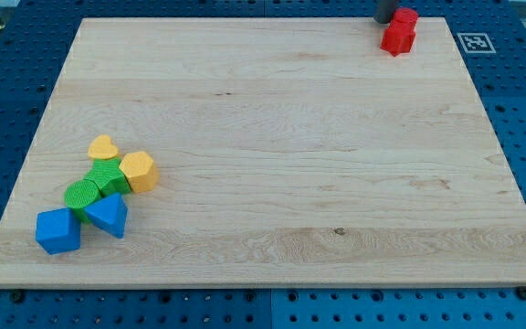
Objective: Move the red circle diagonally top right to the red star
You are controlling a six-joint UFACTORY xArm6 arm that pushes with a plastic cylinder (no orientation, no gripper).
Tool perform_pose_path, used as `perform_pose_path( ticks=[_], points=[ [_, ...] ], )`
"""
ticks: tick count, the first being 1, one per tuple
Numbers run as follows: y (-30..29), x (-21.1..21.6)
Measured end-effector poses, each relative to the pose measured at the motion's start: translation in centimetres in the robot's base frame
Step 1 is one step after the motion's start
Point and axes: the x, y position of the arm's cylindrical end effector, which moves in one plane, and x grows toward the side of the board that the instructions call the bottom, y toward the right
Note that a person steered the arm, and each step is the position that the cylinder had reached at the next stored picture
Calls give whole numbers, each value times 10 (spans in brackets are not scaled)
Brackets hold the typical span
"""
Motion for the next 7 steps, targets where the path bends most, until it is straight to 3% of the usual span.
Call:
perform_pose_path(
  ticks=[3,7],
  points=[
    [-14,-4],
    [53,-3]
  ],
)
